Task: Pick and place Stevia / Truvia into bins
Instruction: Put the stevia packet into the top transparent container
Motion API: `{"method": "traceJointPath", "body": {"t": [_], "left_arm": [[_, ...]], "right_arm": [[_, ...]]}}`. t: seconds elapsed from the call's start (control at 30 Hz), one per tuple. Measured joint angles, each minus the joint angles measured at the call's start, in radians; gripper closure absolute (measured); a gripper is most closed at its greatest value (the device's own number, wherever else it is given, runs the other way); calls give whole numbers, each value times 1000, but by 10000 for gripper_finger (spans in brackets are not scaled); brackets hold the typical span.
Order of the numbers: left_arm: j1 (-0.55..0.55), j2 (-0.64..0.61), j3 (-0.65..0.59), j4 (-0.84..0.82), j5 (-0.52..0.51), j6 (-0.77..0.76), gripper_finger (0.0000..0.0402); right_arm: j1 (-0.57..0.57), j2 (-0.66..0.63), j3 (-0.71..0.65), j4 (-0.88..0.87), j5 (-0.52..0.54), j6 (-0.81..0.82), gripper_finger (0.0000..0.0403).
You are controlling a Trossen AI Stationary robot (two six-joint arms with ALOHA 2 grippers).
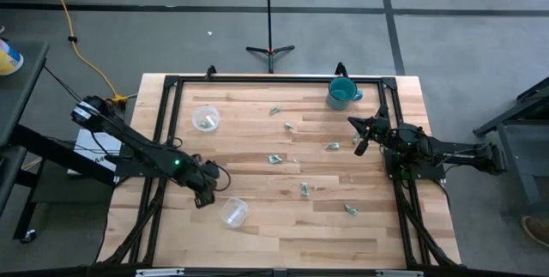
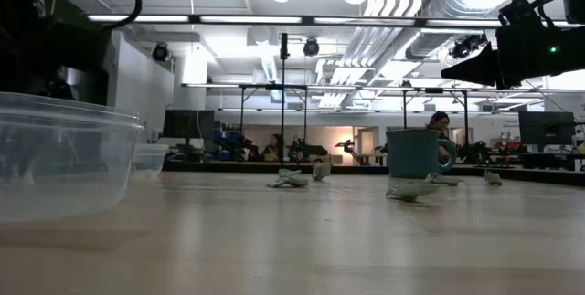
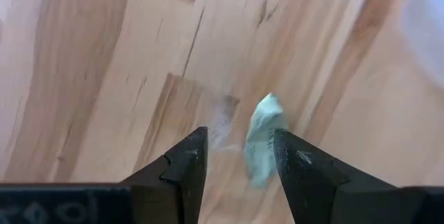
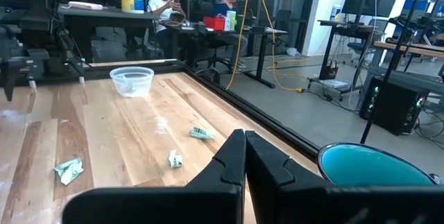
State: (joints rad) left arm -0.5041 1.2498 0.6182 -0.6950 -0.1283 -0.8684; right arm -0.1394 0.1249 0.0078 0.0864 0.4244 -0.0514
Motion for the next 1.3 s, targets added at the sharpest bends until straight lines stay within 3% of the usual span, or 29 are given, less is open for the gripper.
{"method": "traceJointPath", "body": {"t": [0.27,0.9,1.07,1.3], "left_arm": [[0,-1,-4,88,23,7,202],[0,-4,-152,266,76,-53,209],[0,-3,-153,261,85,-18,260],[0,-3,-153,262,79,33,368]], "right_arm": [[0,0,0,0,0,1,402],[0,0,0,-1,0,-1,402],[0,0,0,-1,0,-1,402],[0,0,0,0,0,-1,402]]}}
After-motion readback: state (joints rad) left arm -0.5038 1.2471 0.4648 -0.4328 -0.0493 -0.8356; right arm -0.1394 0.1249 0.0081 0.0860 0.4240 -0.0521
